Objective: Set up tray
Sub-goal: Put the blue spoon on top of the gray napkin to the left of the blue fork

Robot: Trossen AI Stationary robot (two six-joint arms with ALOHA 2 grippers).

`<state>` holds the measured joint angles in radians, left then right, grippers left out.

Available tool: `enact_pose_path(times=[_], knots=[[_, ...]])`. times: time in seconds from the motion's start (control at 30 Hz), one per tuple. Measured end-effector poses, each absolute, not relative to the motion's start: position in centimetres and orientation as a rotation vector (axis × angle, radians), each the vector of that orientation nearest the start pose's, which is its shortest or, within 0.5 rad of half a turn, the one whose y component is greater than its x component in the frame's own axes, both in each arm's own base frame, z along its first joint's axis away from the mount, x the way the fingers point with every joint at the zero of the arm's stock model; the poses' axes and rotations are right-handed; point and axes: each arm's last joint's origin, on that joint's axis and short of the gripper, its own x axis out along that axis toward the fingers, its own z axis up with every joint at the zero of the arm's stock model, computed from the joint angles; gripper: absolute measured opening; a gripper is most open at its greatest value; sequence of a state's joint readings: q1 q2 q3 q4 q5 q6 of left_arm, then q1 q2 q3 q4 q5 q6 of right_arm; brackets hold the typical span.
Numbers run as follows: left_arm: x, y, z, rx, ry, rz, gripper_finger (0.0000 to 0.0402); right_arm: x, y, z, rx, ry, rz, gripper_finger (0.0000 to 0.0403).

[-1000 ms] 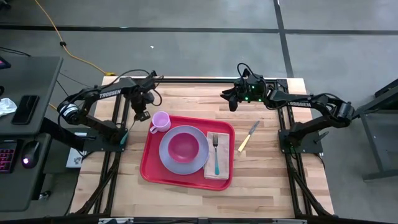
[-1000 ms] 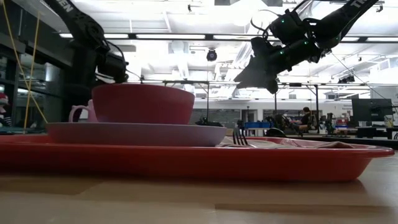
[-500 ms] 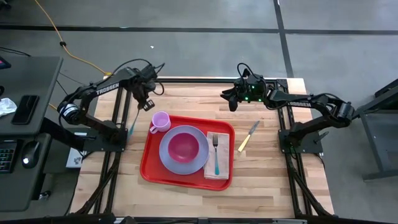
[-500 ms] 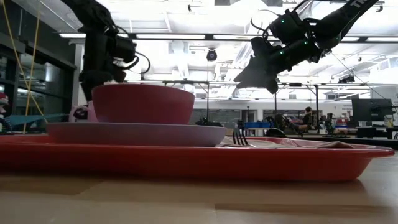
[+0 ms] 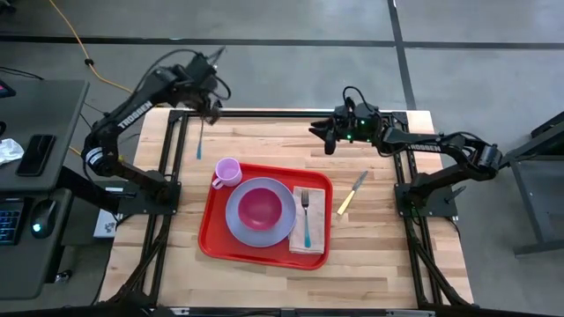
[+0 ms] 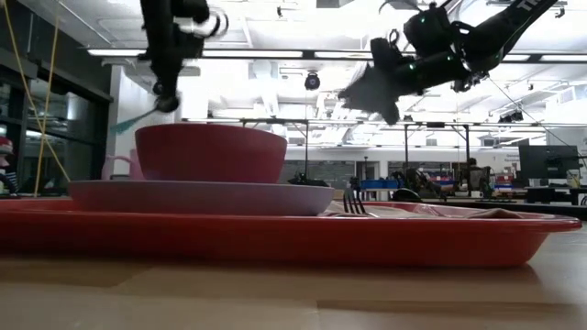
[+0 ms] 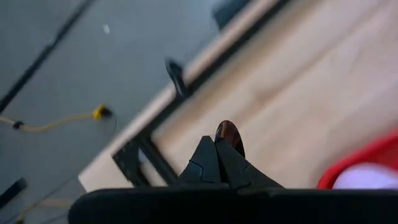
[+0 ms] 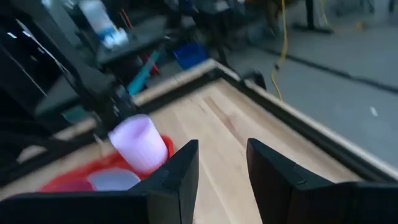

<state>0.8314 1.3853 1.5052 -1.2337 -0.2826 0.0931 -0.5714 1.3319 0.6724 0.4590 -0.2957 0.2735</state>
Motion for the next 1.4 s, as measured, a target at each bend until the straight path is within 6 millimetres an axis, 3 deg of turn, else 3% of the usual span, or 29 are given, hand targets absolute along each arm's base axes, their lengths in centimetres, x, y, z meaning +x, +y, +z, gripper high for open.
enact_pose_path(times=[0.27, 0.43, 0.57, 0.67, 0.97, 1.1, 1.4], knots=[[16.6, 18.9, 44.0, -0.329, 0.675, 0.985, 0.0006, 26.1, -12.6, 26.6, 0.219, 0.028, -0.239, 0.0114], [18.6, 18.3, 45.9, -0.349, 0.445, 0.9, 0.0006, 27.6, -10.6, 29.2, 0.005, -0.022, -0.158, 0.0114], [21.2, 17.4, 45.6, -0.348, 0.389, 0.842, 0.0006, 28.4, -9.3, 30.9, -0.139, -0.059, -0.128, 0.0114], [23.5, 16.9, 44.9, -0.353, 0.382, 0.836, 0.0006, 28.8, -8.9, 31.8, -0.154, -0.032, -0.173, 0.0114], [30.1, 16.4, 42.6, -0.336, 0.313, 0.791, 0.0006, 29.1, -8.4, 34.2, -0.012, 0.321, -0.526, 0.0114], [31.4, 16.7, 41.6, -0.37, 0.31, 0.796, 0.0006, 28.7, -8.5, 34.5, 0.077, 0.343, -0.598, 0.0114], [32.5, 16.7, 41.9, -0.394, 0.219, 0.749, 0.0006, 28.3, -9.1, 33.9, 0.163, 0.39, -0.615, 0.0131]])
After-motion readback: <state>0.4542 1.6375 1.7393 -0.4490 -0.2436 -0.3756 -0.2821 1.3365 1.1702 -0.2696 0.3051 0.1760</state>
